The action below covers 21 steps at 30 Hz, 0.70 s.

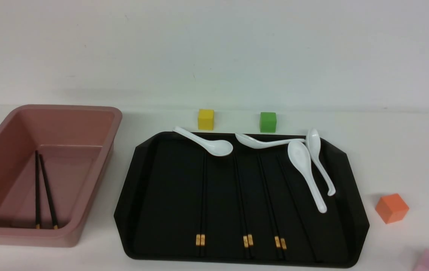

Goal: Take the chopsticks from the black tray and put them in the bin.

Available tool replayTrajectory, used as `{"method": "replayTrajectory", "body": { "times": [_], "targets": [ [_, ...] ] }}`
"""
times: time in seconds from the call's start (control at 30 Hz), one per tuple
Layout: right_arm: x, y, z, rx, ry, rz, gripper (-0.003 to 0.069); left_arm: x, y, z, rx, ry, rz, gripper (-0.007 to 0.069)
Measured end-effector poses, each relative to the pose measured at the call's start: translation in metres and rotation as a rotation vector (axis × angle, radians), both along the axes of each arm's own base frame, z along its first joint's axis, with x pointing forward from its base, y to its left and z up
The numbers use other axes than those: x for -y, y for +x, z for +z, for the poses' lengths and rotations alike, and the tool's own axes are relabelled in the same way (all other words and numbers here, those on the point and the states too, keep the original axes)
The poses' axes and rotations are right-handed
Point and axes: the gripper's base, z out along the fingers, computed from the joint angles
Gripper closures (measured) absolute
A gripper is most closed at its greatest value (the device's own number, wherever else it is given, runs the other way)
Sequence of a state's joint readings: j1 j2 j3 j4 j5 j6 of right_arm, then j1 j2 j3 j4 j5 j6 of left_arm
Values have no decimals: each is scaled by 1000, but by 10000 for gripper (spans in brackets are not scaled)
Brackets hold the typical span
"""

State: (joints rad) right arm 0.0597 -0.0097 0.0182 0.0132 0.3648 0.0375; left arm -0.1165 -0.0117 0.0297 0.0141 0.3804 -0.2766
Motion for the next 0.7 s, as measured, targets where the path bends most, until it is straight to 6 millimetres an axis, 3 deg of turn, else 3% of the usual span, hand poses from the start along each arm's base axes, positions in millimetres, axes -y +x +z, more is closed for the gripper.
{"method": "replayTrajectory", "body": {
  "times": [0.7],
  "targets": [
    [0, 0, 0, 0, -3, 1, 419, 0, 0, 0, -4, 0, 0, 601]
  ]
}}
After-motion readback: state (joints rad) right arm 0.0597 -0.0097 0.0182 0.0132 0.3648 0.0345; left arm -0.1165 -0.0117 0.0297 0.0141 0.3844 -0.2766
